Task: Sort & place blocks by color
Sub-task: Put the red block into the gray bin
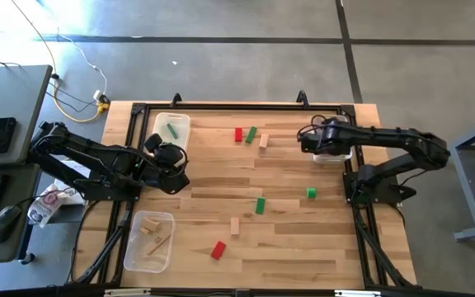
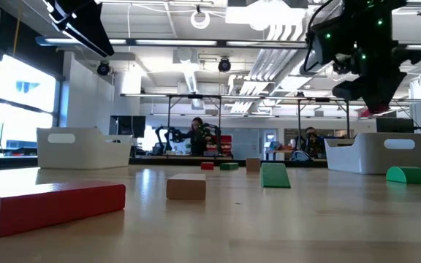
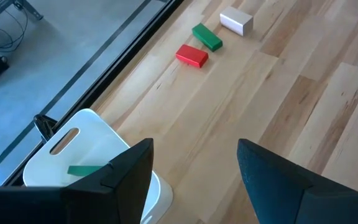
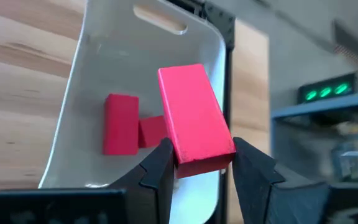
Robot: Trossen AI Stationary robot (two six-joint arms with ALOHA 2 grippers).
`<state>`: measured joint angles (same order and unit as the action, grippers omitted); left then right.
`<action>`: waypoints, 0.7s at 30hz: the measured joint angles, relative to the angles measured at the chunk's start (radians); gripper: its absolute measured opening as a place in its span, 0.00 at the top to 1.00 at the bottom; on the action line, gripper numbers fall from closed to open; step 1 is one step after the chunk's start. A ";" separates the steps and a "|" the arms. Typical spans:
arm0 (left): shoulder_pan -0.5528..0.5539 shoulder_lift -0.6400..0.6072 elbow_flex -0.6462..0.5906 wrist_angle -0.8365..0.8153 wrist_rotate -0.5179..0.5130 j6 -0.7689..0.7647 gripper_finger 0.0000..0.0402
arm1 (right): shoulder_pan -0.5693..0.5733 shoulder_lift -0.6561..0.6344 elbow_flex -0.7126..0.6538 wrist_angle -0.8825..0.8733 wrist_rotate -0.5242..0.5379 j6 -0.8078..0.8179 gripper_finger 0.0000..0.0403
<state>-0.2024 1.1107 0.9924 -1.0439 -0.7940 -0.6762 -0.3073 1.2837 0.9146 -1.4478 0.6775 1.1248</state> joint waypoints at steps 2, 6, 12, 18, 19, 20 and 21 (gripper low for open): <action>0.000 0.000 0.000 0.000 0.000 0.000 0.46 | -0.024 -0.032 -0.016 0.025 -0.037 0.000 0.73; 0.000 0.000 0.000 0.000 0.000 0.000 0.46 | -0.065 -0.074 -0.030 0.069 -0.086 -0.006 0.72; 0.000 0.000 0.000 -0.002 0.003 0.000 0.46 | -0.135 -0.081 -0.030 0.145 -0.195 -0.041 0.70; 0.000 0.000 0.000 -0.002 0.083 0.000 0.46 | -0.183 -0.074 -0.030 0.259 -0.284 -0.159 0.70; 0.000 0.000 0.000 -0.002 0.094 0.000 0.46 | -0.190 -0.074 -0.030 0.265 -0.287 -0.165 0.70; 0.000 0.000 0.000 -0.002 0.103 0.000 0.46 | -0.195 -0.074 -0.030 0.266 -0.289 -0.174 0.70; 0.000 0.000 0.000 -0.002 0.110 0.000 0.46 | -0.202 -0.074 -0.030 0.264 -0.290 -0.190 0.70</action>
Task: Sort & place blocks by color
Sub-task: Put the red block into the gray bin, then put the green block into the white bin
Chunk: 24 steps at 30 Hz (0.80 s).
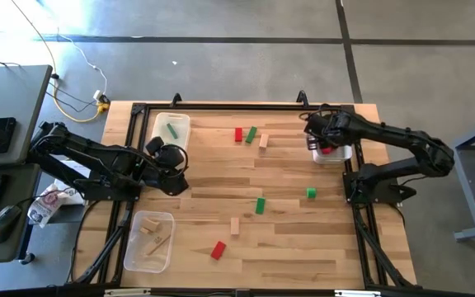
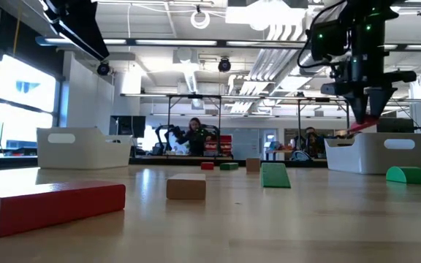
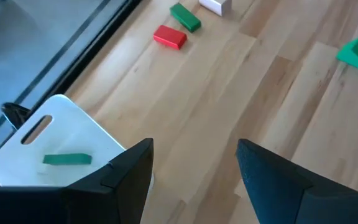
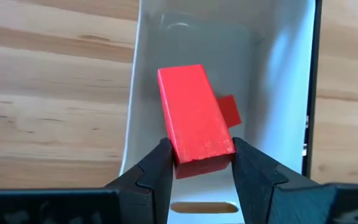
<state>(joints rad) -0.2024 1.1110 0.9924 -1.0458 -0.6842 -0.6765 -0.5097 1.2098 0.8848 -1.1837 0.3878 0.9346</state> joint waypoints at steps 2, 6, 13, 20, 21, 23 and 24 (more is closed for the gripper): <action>0.000 0.000 0.000 0.000 0.000 0.000 0.46 | -0.011 0.000 0.000 -0.001 0.002 -0.042 0.70; 0.000 0.000 0.000 0.000 0.000 0.000 0.46 | -0.015 0.000 0.000 -0.001 0.004 -0.054 0.68; 0.000 0.000 0.000 0.000 0.000 0.000 0.46 | -0.008 0.000 0.000 -0.001 0.004 -0.087 0.56; 0.000 0.000 0.000 0.000 0.000 0.000 0.46 | -0.007 0.001 0.000 -0.003 -0.048 -0.063 0.48; 0.000 0.000 0.000 0.000 0.000 0.000 0.46 | -0.007 0.001 0.000 -0.003 -0.052 -0.063 0.47; 0.000 0.000 0.000 0.000 0.000 0.000 0.46 | -0.005 0.001 0.000 -0.003 -0.060 -0.061 0.48; 0.000 0.000 0.000 0.000 0.000 0.000 0.46 | -0.001 0.001 0.000 -0.003 -0.059 -0.060 0.48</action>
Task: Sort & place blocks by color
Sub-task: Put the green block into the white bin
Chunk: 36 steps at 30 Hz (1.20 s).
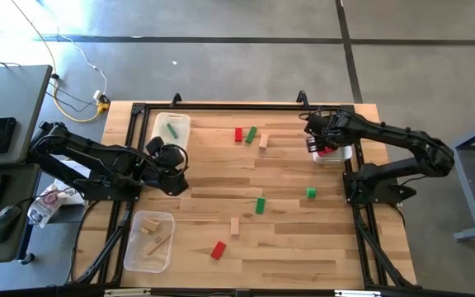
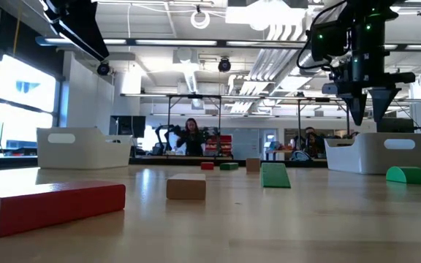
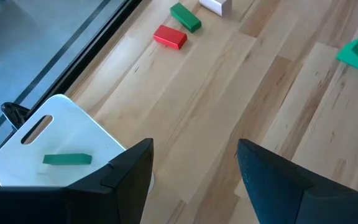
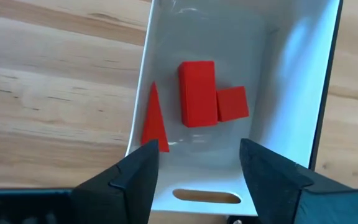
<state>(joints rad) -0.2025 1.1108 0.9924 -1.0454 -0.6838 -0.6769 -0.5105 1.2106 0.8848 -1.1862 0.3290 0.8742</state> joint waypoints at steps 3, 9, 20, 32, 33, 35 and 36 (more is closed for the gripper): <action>0.000 0.000 0.000 0.000 0.000 0.000 0.46 | 0.025 0.000 0.000 0.001 0.008 0.000 0.50; 0.000 0.000 0.000 0.000 0.000 -0.001 0.46 | 0.136 0.000 0.034 0.005 0.002 0.070 0.54; 0.000 0.000 0.000 0.000 0.000 -0.026 0.46 | 0.415 0.000 0.049 0.047 -0.072 0.299 0.54; 0.000 0.000 0.000 0.000 0.000 -0.027 0.46 | 0.608 0.028 0.048 0.045 -0.104 0.519 0.54; 0.000 0.000 0.000 0.000 0.000 -0.027 0.46 | 0.625 0.041 0.048 0.045 -0.091 0.540 0.54; 0.000 0.000 0.000 0.000 0.000 -0.027 0.46 | 0.654 0.074 0.048 0.044 -0.087 0.571 0.54; 0.000 0.000 0.000 0.000 0.000 -0.027 0.46 | 0.667 0.089 0.048 0.044 -0.087 0.584 0.54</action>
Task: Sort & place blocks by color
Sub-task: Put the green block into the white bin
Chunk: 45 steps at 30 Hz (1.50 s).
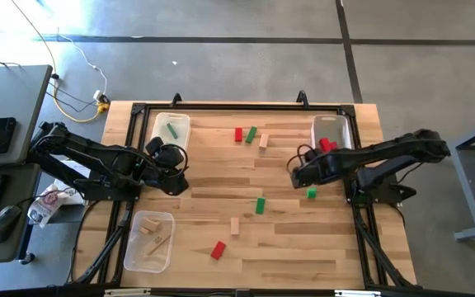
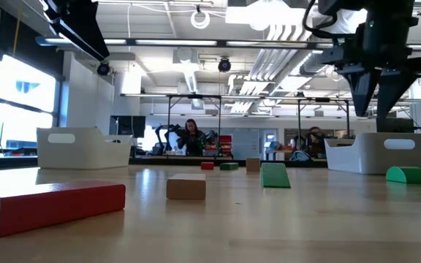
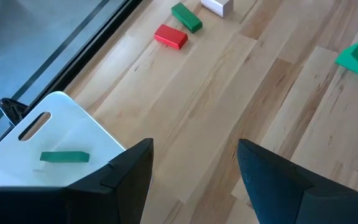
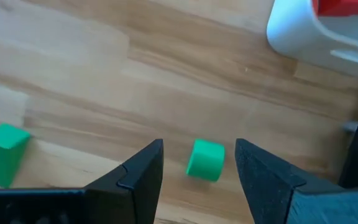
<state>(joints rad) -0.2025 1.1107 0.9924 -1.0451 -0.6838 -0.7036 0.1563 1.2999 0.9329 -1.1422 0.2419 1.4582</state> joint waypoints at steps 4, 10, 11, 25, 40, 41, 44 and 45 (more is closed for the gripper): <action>0.000 0.000 0.000 0.000 0.000 0.000 0.46 | 0.039 0.066 0.000 -0.001 -0.013 0.034 0.54; 0.000 0.000 0.000 0.000 0.000 0.000 0.46 | 0.076 0.157 0.000 -0.012 -0.054 0.058 0.54; 0.000 0.000 0.000 0.000 0.000 0.000 0.46 | 0.081 0.168 0.000 -0.012 -0.060 0.054 0.54; 0.000 0.000 0.000 0.000 0.000 0.000 0.46 | 0.152 0.193 0.000 0.024 -0.090 0.094 0.54; 0.000 0.002 0.000 0.000 -0.002 0.000 0.46 | 0.364 0.193 0.000 -0.051 0.089 0.380 0.54; 0.000 0.002 0.000 0.000 -0.004 0.000 0.46 | 0.380 0.193 0.000 -0.078 0.104 0.417 0.54; 0.000 0.002 0.000 0.000 -0.005 0.000 0.46 | 0.418 0.193 0.000 -0.168 0.129 0.522 0.54; 0.000 0.002 0.000 0.000 -0.006 0.000 0.46 | 0.429 0.193 0.000 -0.189 0.131 0.549 0.54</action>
<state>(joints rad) -0.2025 1.1126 0.9924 -1.0451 -0.6896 -0.7036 0.5855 1.4925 0.9325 -1.3315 0.3726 2.0076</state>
